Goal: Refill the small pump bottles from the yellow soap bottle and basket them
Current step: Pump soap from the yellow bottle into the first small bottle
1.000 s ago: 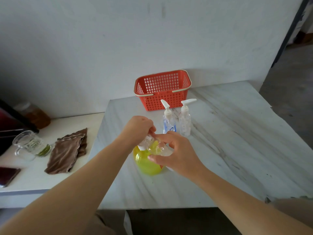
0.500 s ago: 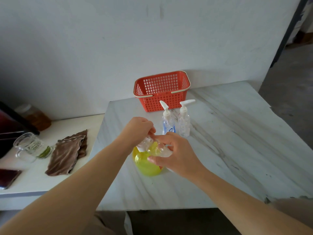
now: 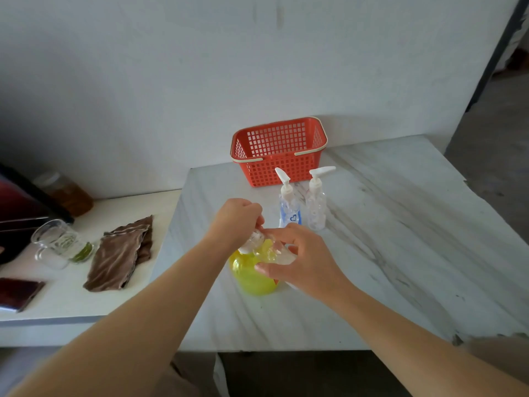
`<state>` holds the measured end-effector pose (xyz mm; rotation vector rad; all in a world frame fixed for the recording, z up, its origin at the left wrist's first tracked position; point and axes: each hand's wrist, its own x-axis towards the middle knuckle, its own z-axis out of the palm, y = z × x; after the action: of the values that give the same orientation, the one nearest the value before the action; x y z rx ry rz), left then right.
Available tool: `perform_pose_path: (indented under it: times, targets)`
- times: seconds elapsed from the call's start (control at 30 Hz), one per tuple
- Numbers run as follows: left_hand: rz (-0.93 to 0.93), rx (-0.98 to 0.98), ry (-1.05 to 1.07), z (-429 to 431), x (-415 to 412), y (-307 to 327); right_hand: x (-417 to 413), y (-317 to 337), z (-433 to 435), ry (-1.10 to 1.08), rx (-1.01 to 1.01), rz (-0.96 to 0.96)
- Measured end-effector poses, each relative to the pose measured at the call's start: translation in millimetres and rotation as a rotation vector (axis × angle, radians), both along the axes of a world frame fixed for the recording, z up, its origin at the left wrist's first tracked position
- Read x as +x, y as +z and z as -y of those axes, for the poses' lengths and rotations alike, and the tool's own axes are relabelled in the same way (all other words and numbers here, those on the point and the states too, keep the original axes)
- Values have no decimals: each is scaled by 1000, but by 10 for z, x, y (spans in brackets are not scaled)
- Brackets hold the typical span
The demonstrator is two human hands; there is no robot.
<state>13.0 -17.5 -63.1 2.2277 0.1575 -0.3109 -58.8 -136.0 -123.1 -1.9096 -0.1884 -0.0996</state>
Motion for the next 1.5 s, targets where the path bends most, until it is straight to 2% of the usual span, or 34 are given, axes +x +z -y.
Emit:
perform_pose_path:
  times: [0.23, 0.43, 0.73, 0.83, 1.5]
  targets:
    - [-20, -57, -4, 19, 12, 73, 32, 6, 7, -9, -1, 17]
    - [15, 33, -49, -13, 57, -19, 42, -35, 10, -6, 6, 19]
    - [37, 60, -53, 1, 13, -1, 26, -23, 24, -15, -39, 7]
    - [10, 7, 3, 14, 3, 55, 30, -11, 23, -19, -30, 2]
    - [-11, -41, -11, -3, 32, 5, 52, -50, 9, -15, -36, -15]
